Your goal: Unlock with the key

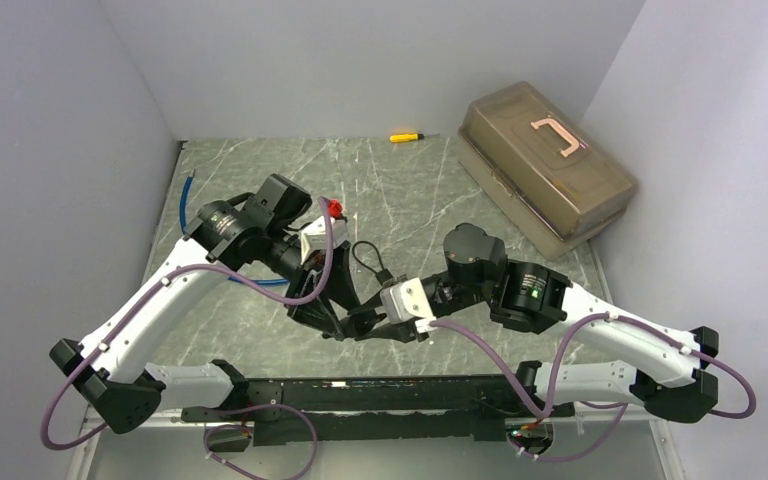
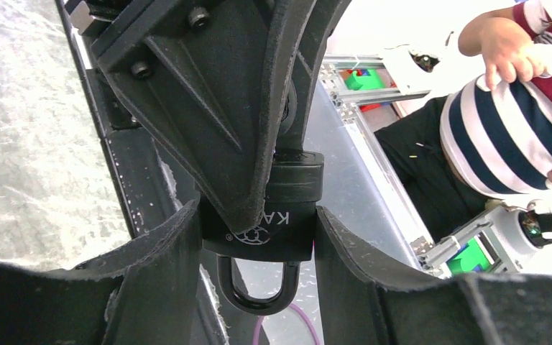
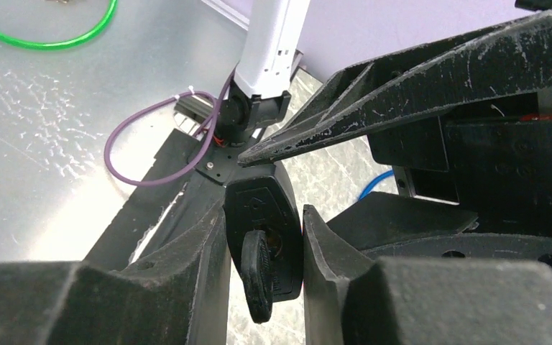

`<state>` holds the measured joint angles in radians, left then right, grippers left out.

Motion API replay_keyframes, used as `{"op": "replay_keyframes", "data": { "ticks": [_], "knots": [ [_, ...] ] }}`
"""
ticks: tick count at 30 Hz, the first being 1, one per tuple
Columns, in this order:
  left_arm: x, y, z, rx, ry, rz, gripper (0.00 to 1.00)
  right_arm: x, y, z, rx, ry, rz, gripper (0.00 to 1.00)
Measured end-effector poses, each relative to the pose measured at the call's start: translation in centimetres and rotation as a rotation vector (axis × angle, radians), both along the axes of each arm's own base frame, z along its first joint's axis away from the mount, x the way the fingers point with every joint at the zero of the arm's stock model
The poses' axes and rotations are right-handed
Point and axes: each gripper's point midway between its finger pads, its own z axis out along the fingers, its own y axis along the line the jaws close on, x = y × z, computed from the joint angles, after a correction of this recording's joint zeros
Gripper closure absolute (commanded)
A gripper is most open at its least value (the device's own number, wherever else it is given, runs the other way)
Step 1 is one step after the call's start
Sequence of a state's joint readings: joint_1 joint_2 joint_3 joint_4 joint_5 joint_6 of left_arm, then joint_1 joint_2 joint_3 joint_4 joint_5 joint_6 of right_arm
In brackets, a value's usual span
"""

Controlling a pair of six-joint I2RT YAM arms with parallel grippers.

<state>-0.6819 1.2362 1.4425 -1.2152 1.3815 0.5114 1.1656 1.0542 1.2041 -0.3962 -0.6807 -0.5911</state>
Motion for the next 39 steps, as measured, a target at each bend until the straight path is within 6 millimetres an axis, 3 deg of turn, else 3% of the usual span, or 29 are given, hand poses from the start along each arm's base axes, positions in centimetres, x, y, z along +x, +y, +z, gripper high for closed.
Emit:
{"op": "replay_keyframes", "data": {
  "ticks": [2, 4, 5, 9, 11, 16, 19, 23, 30, 36, 39],
  "knots": [
    [0.1, 0.0, 0.1, 0.000, -0.021, 0.009, 0.62, 0.2, 0.1, 0.1, 0.005, -0.002, -0.010, 1.00],
    [0.4, 0.0, 0.1, 0.006, -0.052, 0.023, 0.32, 0.3, 0.0, 0.1, 0.018, -0.007, -0.021, 1.00],
    [0.6, 0.0, 0.2, 0.007, -0.076, 0.030, 0.26, 0.4, -0.1, 0.2, 0.026, -0.012, -0.028, 1.00],
    [2.4, 0.3, 0.5, 0.005, -0.281, 0.100, 0.22, 1.0, -0.5, -0.9, 0.005, 0.033, -0.095, 1.00],
    [3.4, 0.6, 1.0, -0.001, -0.410, 0.146, 0.08, 1.5, -0.5, -1.9, -0.019, 0.062, -0.140, 1.00],
    [4.5, 2.3, 2.1, -0.022, -0.663, 0.240, 0.02, 3.0, -0.3, -3.3, -0.035, 0.119, -0.248, 1.00],
    [4.4, 2.8, 2.1, -0.036, -0.736, 0.264, 0.03, 4.0, 0.1, -2.7, 0.003, 0.142, -0.308, 1.00],
    [4.2, 3.0, 0.2, -0.012, -0.774, 0.272, 0.09, 4.7, 0.6, -0.8, 0.084, 0.164, -0.343, 1.00],
    [7.1, 2.5, -1.6, 0.059, -0.816, 0.375, 0.23, 4.9, 1.9, 1.4, 0.177, 0.205, -0.338, 1.00],
    [7.7, 2.1, -1.0, 0.043, -0.819, 0.405, 0.40, 5.3, 2.7, 1.2, 0.182, 0.226, -0.345, 1.00],
    [7.6, 2.1, -1.0, 0.045, -0.804, 0.406, 0.66, 5.6, 2.7, 1.4, 0.193, 0.229, -0.365, 1.00]
  ]
}}
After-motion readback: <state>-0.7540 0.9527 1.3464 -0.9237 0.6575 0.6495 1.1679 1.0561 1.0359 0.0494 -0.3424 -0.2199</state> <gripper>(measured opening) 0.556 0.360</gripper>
